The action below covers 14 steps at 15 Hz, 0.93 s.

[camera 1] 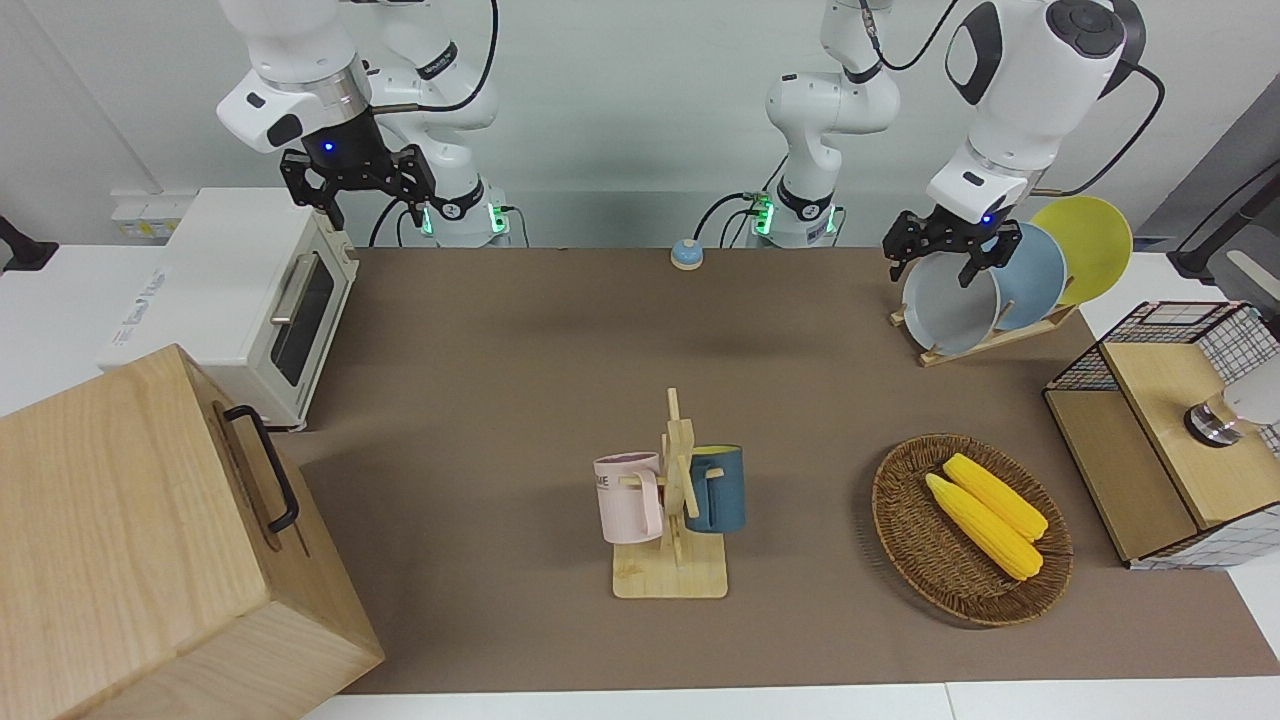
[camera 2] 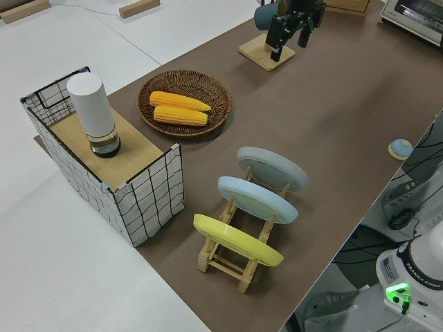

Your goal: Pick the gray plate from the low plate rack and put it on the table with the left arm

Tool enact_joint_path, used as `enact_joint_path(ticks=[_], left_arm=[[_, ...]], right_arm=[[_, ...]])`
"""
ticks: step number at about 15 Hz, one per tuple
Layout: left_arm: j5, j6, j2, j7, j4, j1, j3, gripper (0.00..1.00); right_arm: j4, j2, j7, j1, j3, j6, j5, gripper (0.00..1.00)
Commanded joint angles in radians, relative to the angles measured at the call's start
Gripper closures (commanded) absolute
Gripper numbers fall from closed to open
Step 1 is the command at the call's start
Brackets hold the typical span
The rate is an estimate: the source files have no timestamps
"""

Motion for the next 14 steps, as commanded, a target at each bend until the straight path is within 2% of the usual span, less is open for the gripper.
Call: enact_joint_path(ticks=[1, 4, 14], left_arm=[[0.016, -0.007, -0.027, -0.005, -0.024, 0.005, 0.009, 0.0], [0.016, -0.027, -0.036, 0.001, -0.024, 0.02, 0.018, 0.0], [0.027, -0.024, -0.048, 0.006, -0.024, 0.147, 0.027, 0.0]], right_arm=[[0.006, -0.002, -0.001, -0.007, 0.005, -0.014, 0.007, 0.011], [0.006, -0.002, 0.0, -0.007, 0.005, -0.014, 0.007, 0.013], [0.006, -0.002, -0.001, -0.007, 0.007, -0.014, 0.007, 0.011]])
